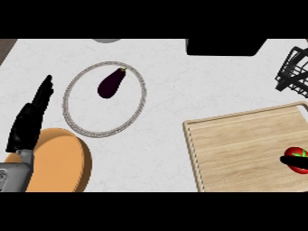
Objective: Pick the tomato from the tray and place it in the tiered basket
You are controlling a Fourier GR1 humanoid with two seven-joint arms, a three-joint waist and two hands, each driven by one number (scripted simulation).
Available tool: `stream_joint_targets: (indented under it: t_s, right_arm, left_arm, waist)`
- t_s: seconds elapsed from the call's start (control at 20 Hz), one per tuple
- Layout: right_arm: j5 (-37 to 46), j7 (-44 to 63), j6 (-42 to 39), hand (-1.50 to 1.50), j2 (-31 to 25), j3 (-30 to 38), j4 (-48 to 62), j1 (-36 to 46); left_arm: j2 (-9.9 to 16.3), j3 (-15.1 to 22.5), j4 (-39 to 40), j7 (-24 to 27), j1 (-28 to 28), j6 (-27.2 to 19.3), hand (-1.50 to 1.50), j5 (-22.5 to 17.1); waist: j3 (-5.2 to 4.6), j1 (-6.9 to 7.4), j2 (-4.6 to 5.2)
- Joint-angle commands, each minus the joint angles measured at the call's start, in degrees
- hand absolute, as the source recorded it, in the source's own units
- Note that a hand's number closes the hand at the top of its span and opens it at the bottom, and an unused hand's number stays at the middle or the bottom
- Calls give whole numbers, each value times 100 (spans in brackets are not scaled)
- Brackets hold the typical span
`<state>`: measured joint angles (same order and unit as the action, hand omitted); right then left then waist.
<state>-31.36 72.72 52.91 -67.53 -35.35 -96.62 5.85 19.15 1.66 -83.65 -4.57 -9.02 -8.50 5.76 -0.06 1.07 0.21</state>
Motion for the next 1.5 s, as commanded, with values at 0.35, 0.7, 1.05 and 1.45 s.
stream_joint_targets:
  t_s: [0.35,0.7,1.05,1.45]
  right_arm:
    - [-159,168,-795,150,1250,70,1342,753]
    - [304,-119,-1048,150,1041,-678,933,682]
    - [454,293,-81,150,946,-200,485,686]
    - [1660,-405,-749,150,847,-701,1379,2641]
  left_arm:
    - [-35,-218,191,173,-70,140,0,35]
    - [-173,-150,138,13,-123,16,0,162]
    - [-93,-293,-25,-69,-77,187,0,139]
    - [-254,21,141,10,-481,303,0,293]
  waist:
    - [6,-7,6]
    - [4,-47,-6]
    - [-1,-111,-31]
    - [-24,587,152]
